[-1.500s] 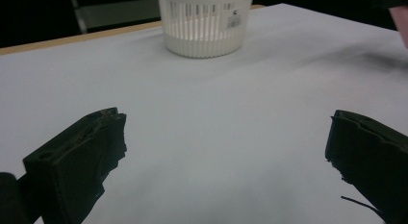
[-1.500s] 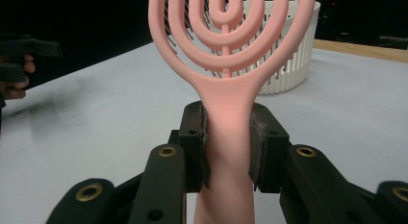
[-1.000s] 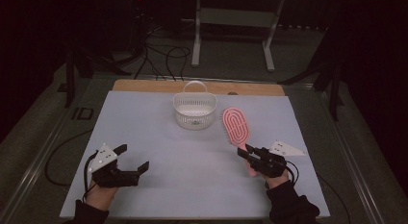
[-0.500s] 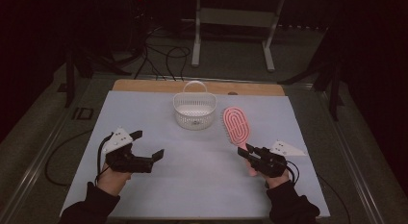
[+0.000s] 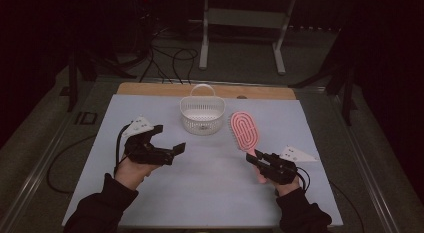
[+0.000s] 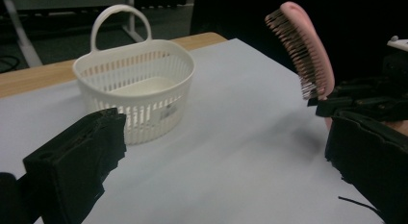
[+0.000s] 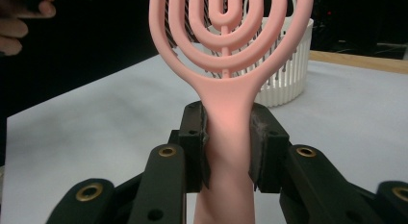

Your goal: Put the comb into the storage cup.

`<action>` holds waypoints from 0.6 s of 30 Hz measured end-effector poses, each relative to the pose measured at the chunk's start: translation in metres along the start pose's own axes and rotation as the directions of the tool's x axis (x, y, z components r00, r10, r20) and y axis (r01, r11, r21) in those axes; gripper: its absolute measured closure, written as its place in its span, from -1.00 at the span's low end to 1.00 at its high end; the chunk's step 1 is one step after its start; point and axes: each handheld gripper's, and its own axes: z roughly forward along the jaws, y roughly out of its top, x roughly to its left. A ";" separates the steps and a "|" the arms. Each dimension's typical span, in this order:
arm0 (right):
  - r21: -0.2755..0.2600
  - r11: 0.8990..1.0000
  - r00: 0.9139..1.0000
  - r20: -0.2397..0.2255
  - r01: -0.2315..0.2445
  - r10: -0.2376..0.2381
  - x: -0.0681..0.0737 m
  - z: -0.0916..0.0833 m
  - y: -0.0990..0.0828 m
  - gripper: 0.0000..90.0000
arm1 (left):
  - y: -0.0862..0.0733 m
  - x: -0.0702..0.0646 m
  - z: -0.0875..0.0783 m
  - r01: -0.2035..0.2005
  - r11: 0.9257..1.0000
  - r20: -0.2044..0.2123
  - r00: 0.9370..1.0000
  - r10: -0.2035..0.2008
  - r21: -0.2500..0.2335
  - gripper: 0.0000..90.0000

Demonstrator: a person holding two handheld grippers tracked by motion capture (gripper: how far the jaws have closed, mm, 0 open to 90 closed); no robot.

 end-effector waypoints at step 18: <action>0.008 1.000 1.000 0.001 0.001 -0.001 0.000 0.002 0.000 0.57 | 0.035 -0.031 0.060 0.002 0.998 0.104 0.994 -0.009 0.065 -1.00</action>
